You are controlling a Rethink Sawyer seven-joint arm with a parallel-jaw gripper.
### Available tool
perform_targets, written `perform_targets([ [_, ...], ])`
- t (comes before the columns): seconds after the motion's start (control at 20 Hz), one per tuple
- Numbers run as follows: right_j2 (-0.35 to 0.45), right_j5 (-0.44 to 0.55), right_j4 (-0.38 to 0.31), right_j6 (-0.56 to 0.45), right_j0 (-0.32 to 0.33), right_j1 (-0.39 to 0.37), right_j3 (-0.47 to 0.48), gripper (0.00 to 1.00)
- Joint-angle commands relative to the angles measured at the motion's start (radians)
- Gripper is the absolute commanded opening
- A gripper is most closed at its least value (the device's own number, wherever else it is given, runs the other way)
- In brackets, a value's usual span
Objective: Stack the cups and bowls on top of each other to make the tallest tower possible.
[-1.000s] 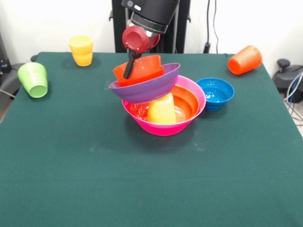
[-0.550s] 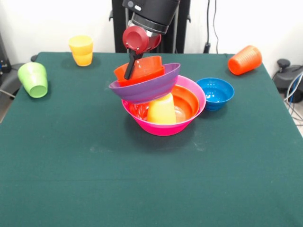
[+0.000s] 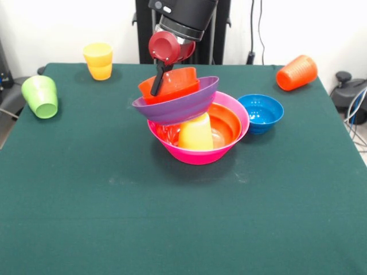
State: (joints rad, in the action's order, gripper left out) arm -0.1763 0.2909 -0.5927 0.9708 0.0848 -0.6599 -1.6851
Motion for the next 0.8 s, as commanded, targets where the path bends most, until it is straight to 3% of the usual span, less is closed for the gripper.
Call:
perform_targets([
  [0.05,0.074,-0.061,0.026,0.209,-0.005,0.019,-0.061,0.0],
  [0.8,0.083,-0.066,0.083,0.24,-0.042,0.0,-0.095,0.0],
])
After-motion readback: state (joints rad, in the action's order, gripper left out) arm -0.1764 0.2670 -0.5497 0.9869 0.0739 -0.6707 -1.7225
